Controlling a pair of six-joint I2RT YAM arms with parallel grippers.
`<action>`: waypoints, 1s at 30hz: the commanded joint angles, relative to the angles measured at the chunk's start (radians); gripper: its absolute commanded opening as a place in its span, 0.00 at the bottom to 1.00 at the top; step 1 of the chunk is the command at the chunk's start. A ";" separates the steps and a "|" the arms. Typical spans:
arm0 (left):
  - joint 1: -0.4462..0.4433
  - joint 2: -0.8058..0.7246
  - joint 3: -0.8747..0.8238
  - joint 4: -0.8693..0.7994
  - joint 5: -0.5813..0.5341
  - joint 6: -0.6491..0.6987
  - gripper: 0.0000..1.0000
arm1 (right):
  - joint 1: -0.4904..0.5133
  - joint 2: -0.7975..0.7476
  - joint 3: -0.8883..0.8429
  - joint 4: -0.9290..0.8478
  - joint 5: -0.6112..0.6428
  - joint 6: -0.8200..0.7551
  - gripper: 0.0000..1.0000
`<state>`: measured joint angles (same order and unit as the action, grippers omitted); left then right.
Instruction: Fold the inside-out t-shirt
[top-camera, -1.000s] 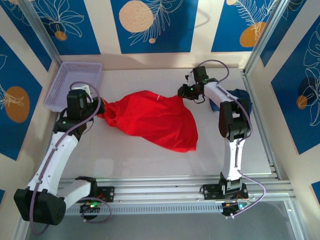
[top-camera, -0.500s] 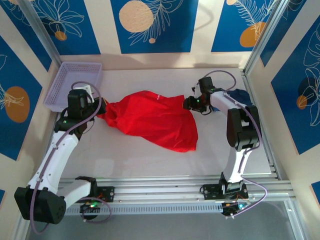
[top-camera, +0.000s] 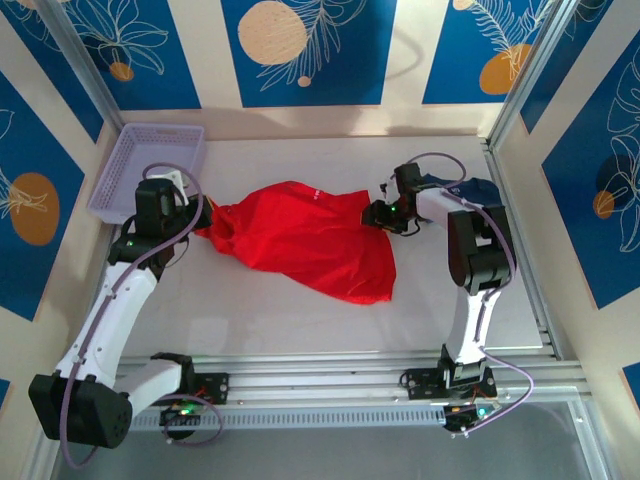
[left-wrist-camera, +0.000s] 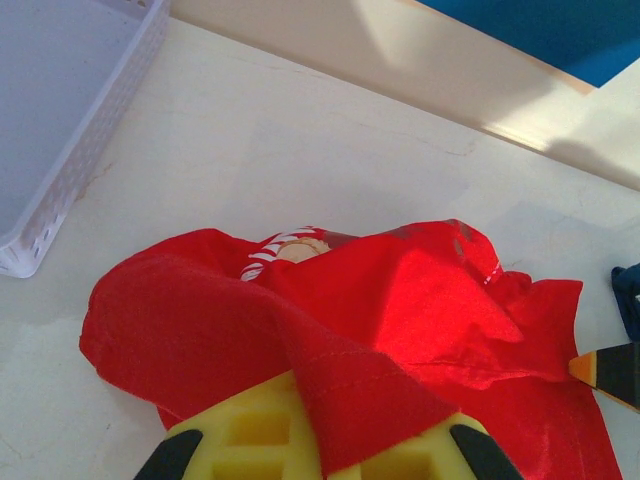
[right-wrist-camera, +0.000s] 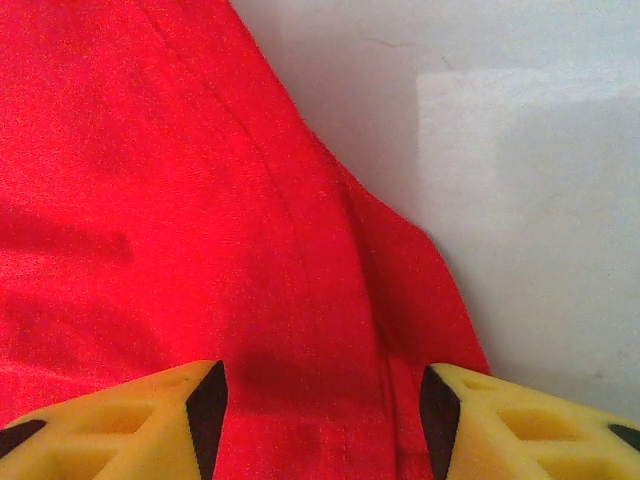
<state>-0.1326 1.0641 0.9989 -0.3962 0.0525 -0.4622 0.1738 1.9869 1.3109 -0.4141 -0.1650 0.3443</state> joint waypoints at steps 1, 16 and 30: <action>0.011 -0.012 -0.014 0.023 0.017 0.020 0.00 | 0.001 0.016 0.027 0.005 -0.034 0.018 0.56; 0.011 -0.013 -0.020 0.023 0.009 0.027 0.00 | 0.005 0.009 0.036 0.020 -0.042 0.031 0.23; 0.018 -0.036 -0.013 0.011 -0.083 0.000 0.00 | -0.043 -0.216 -0.003 -0.008 0.012 0.021 0.00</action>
<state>-0.1322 1.0592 0.9840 -0.3889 0.0196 -0.4625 0.1596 1.8885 1.3193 -0.4057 -0.1680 0.3733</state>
